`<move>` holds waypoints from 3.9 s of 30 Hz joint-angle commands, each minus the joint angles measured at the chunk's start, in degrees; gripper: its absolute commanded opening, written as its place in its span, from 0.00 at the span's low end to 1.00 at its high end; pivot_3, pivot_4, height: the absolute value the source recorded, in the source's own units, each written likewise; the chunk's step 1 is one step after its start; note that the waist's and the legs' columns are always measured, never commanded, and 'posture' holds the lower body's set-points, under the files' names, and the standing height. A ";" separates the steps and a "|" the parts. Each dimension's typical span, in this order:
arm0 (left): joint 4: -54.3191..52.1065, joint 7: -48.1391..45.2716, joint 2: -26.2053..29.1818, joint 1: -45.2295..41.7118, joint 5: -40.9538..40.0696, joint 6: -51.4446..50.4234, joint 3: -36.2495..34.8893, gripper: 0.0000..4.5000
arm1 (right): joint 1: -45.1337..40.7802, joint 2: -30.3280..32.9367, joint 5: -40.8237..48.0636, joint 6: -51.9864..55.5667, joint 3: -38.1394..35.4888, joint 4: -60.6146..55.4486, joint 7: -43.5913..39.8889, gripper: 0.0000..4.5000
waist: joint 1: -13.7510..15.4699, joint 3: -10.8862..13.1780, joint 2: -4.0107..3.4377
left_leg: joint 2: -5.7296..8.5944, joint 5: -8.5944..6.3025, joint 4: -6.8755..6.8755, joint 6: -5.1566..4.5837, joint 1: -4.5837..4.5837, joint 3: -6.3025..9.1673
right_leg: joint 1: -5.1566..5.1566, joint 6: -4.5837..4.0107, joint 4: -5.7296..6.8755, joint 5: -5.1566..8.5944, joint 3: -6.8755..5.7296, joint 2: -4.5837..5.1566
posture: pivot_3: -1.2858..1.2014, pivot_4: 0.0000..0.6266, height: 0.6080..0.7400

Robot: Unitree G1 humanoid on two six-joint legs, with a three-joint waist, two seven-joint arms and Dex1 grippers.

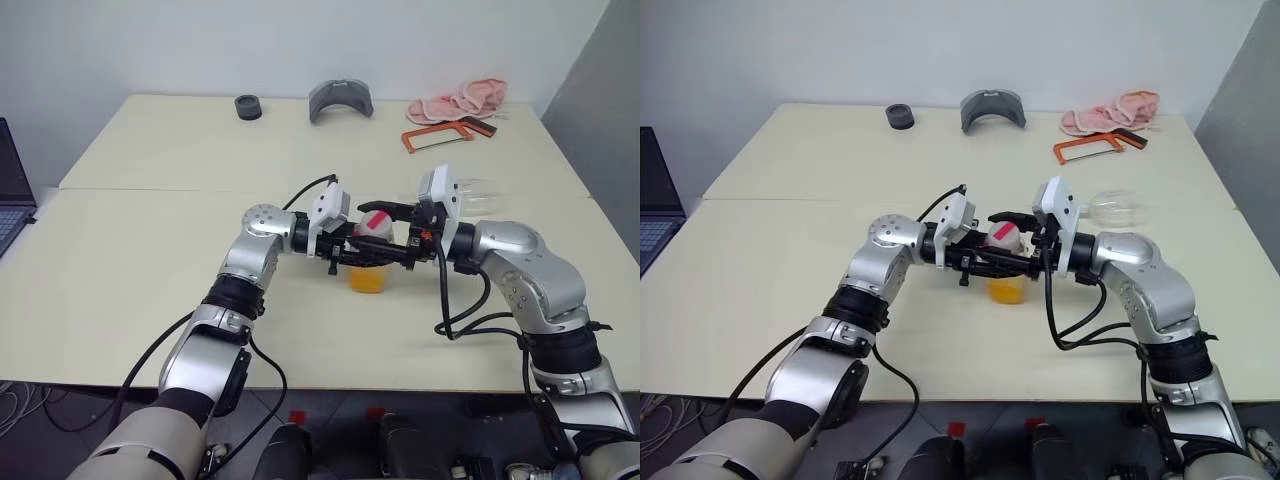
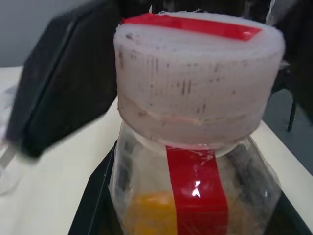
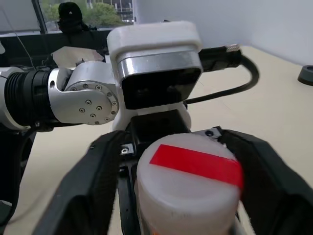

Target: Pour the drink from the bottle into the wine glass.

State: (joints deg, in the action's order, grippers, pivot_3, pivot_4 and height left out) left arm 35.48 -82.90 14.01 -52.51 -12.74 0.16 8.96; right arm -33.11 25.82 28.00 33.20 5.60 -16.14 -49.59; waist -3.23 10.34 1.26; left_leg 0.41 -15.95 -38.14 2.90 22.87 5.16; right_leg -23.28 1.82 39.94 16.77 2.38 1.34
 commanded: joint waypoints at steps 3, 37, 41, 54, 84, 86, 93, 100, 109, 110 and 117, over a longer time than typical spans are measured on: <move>-2.98 0.58 0.41 0.34 -0.84 -0.31 -0.34 0.38 | 3.24 0.55 2.01 2.60 -4.01 -12.43 6.90 1.00 | 0.09 0.00 0.00 | 0.00 0.00 0.00 0.00 0.00 0.14 | 0.00 0.00 0.01 0.00 -0.04 -0.02 | 0.52 0.24 1.00; -2.13 0.97 0.29 0.50 -0.53 -0.04 -0.11 0.38 | 12.34 1.61 -2.43 2.15 -7.65 -17.35 19.00 1.00 | 0.06 0.00 0.00 | 0.03 -0.01 0.00 -0.02 -0.01 0.10 | 0.01 0.00 0.02 0.00 -0.03 -0.08 | 0.52 0.24 1.00; -1.85 1.00 0.32 0.39 -0.51 0.01 -0.16 0.38 | 13.08 2.87 0.80 3.97 -7.84 -19.16 17.75 1.00 | 0.08 0.00 0.00 | 0.03 -0.01 0.00 -0.03 -0.01 0.11 | 0.01 0.00 0.02 0.00 -0.03 -0.08 | 0.52 0.24 1.00; -1.87 1.26 0.57 0.36 -0.59 -0.21 -0.40 0.38 | 12.48 6.31 7.54 7.21 -8.48 -23.22 15.93 1.00 | 0.05 0.00 0.00 | 0.04 -0.02 0.00 -0.04 -0.01 0.09 | 0.02 0.00 0.01 0.00 -0.03 -0.10 | 0.52 0.24 1.00; -1.34 0.98 0.46 0.00 -0.40 0.07 -0.15 0.38 | 11.66 2.53 -4.60 1.35 -5.23 -19.15 21.20 1.00 | 0.09 0.00 0.00 | 0.04 -0.01 -0.02 -0.02 -0.02 0.09 | 0.02 0.00 0.03 0.00 -0.02 -0.12 | 0.52 0.24 1.00; -1.24 0.89 0.47 -0.04 -0.39 0.15 -0.14 0.38 | 12.03 3.00 -3.68 1.81 -5.37 -19.67 20.69 1.00 | 0.10 0.00 0.00 | 0.04 -0.02 -0.02 -0.03 -0.02 0.09 | 0.02 0.00 0.03 0.00 -0.02 -0.11 | 0.52 0.24 1.00; -1.30 0.91 0.51 0.10 -0.39 0.06 -0.13 0.38 | 12.45 4.07 -1.49 2.70 -5.83 -20.63 19.65 1.00 | 0.10 0.00 0.00 | 0.04 -0.02 -0.02 -0.03 -0.02 0.08 | 0.02 0.00 0.03 0.00 -0.02 -0.12 | 0.52 0.24 1.00; -1.44 1.06 0.57 0.28 -0.35 0.07 -0.16 0.38 | 12.26 3.93 3.92 5.48 -7.05 -22.62 18.90 1.00 | 0.10 0.00 0.00 | 0.04 -0.02 -0.02 -0.03 -0.02 0.09 | 0.02 0.00 0.03 0.00 -0.02 -0.12 | 0.52 0.24 1.00; -1.46 0.93 0.44 0.33 -0.55 0.09 -0.22 0.38 | 10.10 4.85 7.31 8.45 -7.05 -21.19 19.27 1.00 | 0.10 0.00 0.00 | 0.04 -0.02 -0.02 -0.04 -0.02 0.10 | 0.02 0.01 0.03 0.00 -0.02 -0.12 | 0.52 0.24 1.00; -1.44 0.92 0.38 0.30 -0.56 0.08 -0.20 0.38 | 9.52 4.88 7.15 8.70 -6.58 -20.51 19.20 1.00 | 0.08 0.00 0.00 | 0.04 -0.02 -0.02 -0.04 -0.02 0.09 | 0.02 0.00 0.03 0.00 -0.02 -0.12 | 0.52 0.24 1.00; -1.33 0.85 -0.02 0.22 -0.38 0.33 0.09 0.38 | 4.46 4.65 6.65 9.69 -3.26 -15.22 17.41 1.00 | 0.07 0.00 0.00 | 0.03 -0.02 -0.02 -0.04 -0.02 0.09 | 0.02 0.00 0.02 0.00 -0.03 -0.13 | 0.52 0.24 1.00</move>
State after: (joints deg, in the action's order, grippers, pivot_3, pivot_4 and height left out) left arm 35.61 -81.91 14.18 -51.64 -12.53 -0.59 9.18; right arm -27.49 30.36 34.66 43.09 2.47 -31.03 -31.48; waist -3.16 10.34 1.26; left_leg 0.44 -15.96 -38.16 2.86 22.85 5.25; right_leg -23.26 1.82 39.96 16.78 2.35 1.21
